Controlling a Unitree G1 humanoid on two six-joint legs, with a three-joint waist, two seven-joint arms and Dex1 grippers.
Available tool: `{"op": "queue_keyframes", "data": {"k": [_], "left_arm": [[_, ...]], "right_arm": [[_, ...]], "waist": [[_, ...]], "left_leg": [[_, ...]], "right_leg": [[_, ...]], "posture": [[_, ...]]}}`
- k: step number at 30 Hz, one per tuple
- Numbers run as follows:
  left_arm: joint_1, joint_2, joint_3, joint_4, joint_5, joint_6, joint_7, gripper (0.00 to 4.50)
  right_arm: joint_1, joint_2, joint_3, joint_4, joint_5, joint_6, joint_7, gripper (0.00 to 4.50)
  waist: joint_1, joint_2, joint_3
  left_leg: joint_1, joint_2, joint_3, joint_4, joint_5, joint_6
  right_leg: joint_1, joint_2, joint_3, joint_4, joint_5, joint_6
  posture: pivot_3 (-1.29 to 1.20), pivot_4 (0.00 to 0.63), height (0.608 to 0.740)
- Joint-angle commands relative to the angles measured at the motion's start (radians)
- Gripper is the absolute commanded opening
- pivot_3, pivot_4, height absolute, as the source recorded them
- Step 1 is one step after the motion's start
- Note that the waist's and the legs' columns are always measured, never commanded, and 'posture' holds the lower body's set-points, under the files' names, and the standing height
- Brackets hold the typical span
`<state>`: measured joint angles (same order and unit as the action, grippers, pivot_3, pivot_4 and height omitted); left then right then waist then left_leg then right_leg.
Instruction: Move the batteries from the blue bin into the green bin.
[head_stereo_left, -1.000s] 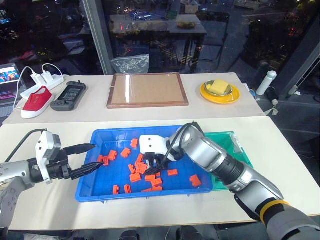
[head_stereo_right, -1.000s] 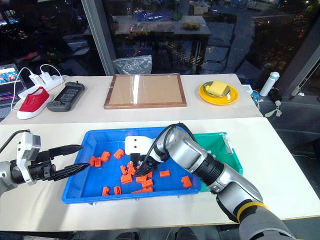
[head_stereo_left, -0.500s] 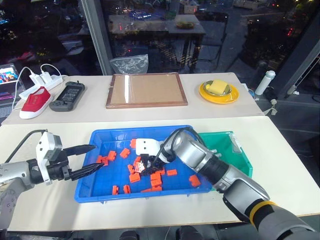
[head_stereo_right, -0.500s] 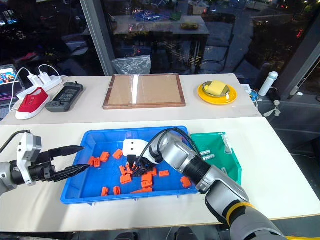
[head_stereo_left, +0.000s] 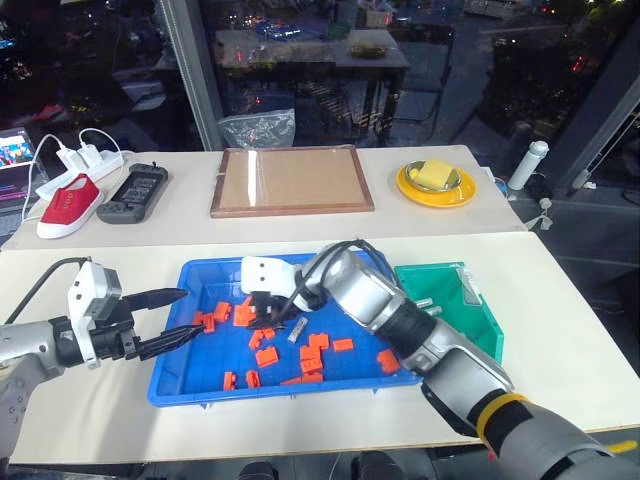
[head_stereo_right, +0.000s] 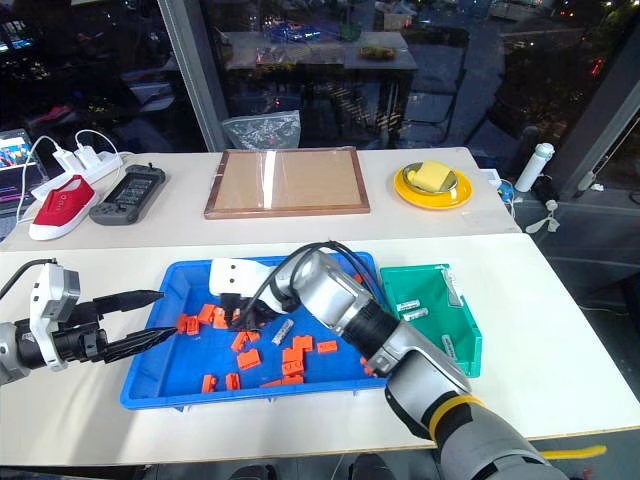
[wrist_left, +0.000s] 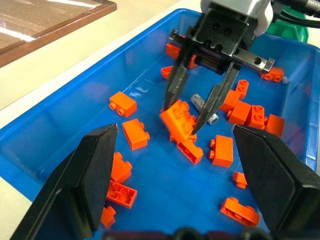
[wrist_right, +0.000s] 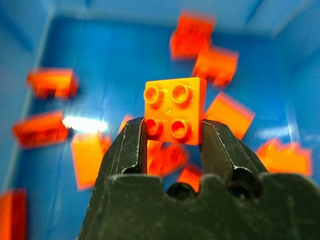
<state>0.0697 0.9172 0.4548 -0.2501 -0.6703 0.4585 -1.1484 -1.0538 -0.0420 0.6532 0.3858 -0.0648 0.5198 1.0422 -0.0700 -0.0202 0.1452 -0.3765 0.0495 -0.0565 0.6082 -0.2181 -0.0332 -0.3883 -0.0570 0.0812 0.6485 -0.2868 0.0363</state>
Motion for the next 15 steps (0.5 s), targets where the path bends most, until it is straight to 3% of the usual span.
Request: {"op": "queue_keyframes", "data": {"k": [1, 2, 4, 10, 11, 15], "left_arm": [[-0.017, 0.016, 0.024, -0.024, -0.011, -0.001, 0.000, 3.95], [-0.018, 0.015, 0.024, -0.024, -0.013, -0.001, -0.001, 3.95], [-0.004, 0.026, 0.023, -0.031, -0.008, 0.004, -0.014, 3.95], [0.019, 0.028, 0.045, -0.038, -0.013, 0.003, -0.017, 3.95], [0.019, 0.027, 0.045, -0.039, -0.014, 0.003, -0.016, 3.95], [0.016, 0.021, 0.035, -0.041, -0.016, 0.004, -0.011, 3.95]], "right_arm": [[-0.054, 0.087, -0.020, 0.117, -0.006, -0.067, -0.020, 1.24], [-0.063, 0.105, -0.029, 0.143, -0.007, -0.076, -0.028, 1.24], [-0.074, 0.125, -0.039, 0.174, -0.016, -0.102, -0.042, 2.25], [-0.078, 0.107, -0.077, 0.140, -0.009, -0.088, -0.023, 4.24], [-0.077, 0.079, -0.089, 0.104, 0.000, -0.056, -0.001, 4.45], [-0.085, -0.013, -0.149, -0.021, 0.049, 0.060, 0.055, 4.45]], "waist": [[0.000, 0.000, 0.000], [0.000, 0.000, 0.000], [0.000, 0.000, 0.000], [0.002, 0.002, 0.001], [0.002, 0.002, 0.001], [0.004, 0.001, 0.001]], "left_leg": [[0.000, 0.000, 0.000, 0.000, 0.000, 0.000], [0.000, 0.000, 0.000, 0.000, 0.000, 0.000], [0.000, 0.000, 0.000, 0.000, 0.000, 0.000], [0.000, 0.000, 0.000, -0.001, 0.000, 0.000], [0.000, 0.000, 0.000, 0.000, 0.000, 0.000], [-0.002, 0.000, -0.001, 0.000, 0.000, 0.000]], "right_leg": [[0.000, 0.000, 0.000, 0.000, 0.000, 0.000], [0.000, 0.000, 0.000, 0.000, 0.000, 0.000], [0.000, 0.000, 0.000, 0.000, 0.000, 0.000], [0.000, 0.000, -0.001, 0.000, 0.000, 0.000], [0.000, 0.000, -0.001, 0.000, 0.000, 0.000], [0.000, 0.000, -0.001, -0.001, 0.000, 0.000]], "posture": [[0.00, 0.150, 0.740], [0.00, 0.150, 0.740], [0.00, 0.150, 0.740], [0.00, 0.150, 0.740], [0.00, 0.150, 0.740], [0.00, 0.150, 0.740]]}}
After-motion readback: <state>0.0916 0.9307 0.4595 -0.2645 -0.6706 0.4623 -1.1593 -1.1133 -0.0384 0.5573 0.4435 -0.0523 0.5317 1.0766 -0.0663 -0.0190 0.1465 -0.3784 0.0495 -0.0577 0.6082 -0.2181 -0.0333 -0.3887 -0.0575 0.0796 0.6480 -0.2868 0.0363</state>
